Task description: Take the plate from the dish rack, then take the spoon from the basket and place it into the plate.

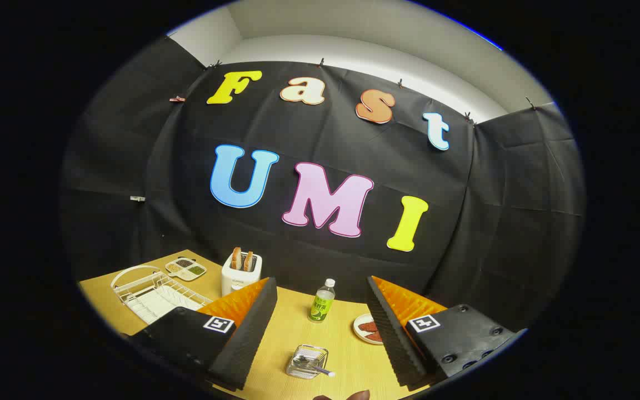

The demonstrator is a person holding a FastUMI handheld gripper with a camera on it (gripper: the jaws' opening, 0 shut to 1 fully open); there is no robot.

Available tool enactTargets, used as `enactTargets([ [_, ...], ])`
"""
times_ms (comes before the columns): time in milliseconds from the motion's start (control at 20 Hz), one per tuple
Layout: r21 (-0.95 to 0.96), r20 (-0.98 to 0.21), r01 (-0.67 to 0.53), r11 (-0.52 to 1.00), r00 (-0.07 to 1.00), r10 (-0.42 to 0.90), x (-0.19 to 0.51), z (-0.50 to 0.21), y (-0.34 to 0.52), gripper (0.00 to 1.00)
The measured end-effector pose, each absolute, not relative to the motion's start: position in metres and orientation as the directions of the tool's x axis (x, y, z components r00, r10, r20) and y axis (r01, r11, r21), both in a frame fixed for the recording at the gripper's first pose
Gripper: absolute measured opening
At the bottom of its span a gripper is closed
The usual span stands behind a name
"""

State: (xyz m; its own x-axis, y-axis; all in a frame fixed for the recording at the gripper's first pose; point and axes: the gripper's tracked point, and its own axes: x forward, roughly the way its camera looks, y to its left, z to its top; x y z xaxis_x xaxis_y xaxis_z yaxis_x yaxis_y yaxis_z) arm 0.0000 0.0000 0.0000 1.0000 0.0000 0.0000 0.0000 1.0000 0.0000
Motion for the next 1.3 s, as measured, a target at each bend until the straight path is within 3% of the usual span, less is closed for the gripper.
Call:
enactTargets([
  [850, 0.007, -0.031, 0.006, 1.000, 0.999, -0.006, 0.006, -0.002, 0.010, 0.98],
  [1300, 0.074, -0.227, -0.067, 0.995, 0.970, 0.082, 0.027, -0.039, 0.063, 0.98],
])
